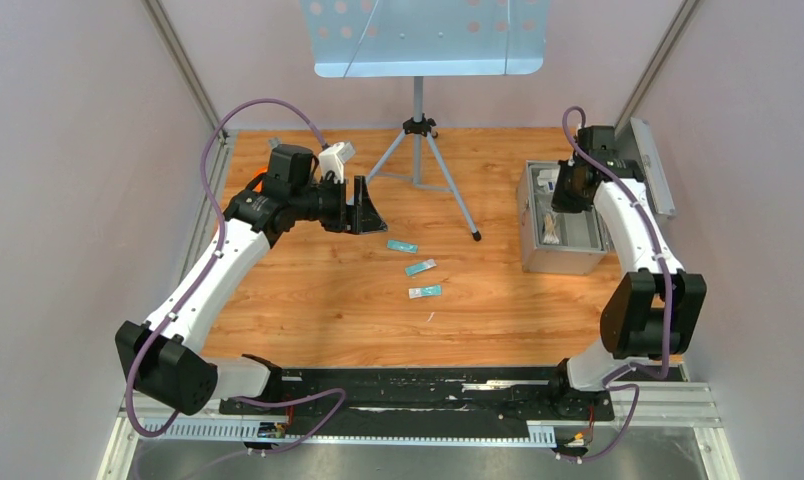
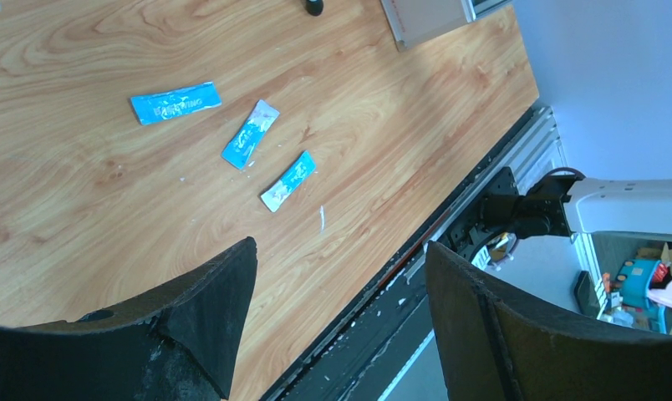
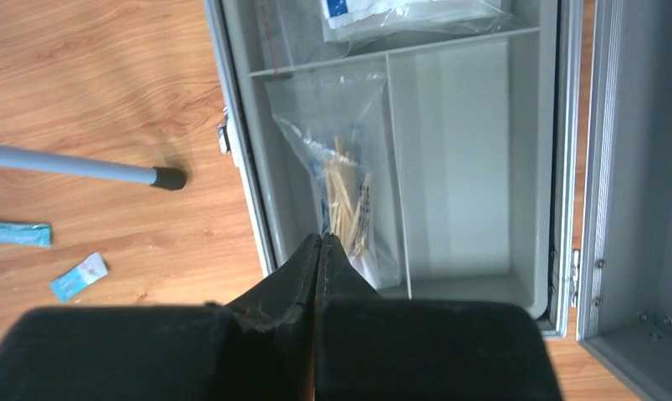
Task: Organize the medicine kit
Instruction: Place the medical item at the medicine box.
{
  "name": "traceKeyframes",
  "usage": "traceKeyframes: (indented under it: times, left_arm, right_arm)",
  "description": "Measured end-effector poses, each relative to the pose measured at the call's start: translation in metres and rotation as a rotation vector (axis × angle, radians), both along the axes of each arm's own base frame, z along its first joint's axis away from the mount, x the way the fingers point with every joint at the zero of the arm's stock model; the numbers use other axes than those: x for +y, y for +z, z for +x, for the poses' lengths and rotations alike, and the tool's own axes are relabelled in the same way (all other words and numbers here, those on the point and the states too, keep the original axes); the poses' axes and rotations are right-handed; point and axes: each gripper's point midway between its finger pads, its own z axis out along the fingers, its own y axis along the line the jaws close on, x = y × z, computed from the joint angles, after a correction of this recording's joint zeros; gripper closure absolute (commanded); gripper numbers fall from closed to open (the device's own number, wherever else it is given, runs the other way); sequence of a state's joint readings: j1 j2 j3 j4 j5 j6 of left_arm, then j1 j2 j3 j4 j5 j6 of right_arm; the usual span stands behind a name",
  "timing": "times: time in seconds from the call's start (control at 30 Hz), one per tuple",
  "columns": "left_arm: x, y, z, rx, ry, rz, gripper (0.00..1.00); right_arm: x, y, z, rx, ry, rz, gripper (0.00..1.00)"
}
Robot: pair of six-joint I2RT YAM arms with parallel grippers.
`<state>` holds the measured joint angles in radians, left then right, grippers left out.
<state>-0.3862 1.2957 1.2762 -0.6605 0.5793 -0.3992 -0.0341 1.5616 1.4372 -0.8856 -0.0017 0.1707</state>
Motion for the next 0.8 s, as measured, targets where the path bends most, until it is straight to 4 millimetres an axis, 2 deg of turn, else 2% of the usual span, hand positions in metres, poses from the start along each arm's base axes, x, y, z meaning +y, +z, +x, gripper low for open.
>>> traceKeyframes:
  times: [0.3,0.43,0.67,0.77,0.8]
  left_arm:
    - [0.0,-0.001,0.0,0.001,0.0,0.001,0.19]
    - [0.0,-0.003,0.0,0.005,0.0,0.002,0.19]
    - [0.001,-0.009,-0.002,0.019,0.0,0.006,0.19]
    - [0.0,-0.01,-0.002,0.021,-0.002,0.006,0.19]
    - [0.0,-0.009,-0.002,0.02,-0.002,0.006,0.19]
  right_arm:
    - [-0.01,-0.043,0.021,0.057,-0.037,-0.04,1.0]
    - [-0.01,-0.055,0.024,0.072,-0.039,-0.039,1.0]
    - [-0.01,-0.061,0.023,0.073,-0.038,-0.036,1.0]
    - [-0.008,-0.054,0.018,0.061,-0.035,-0.029,1.0]
    - [-0.007,-0.048,0.016,0.046,-0.033,-0.026,0.96]
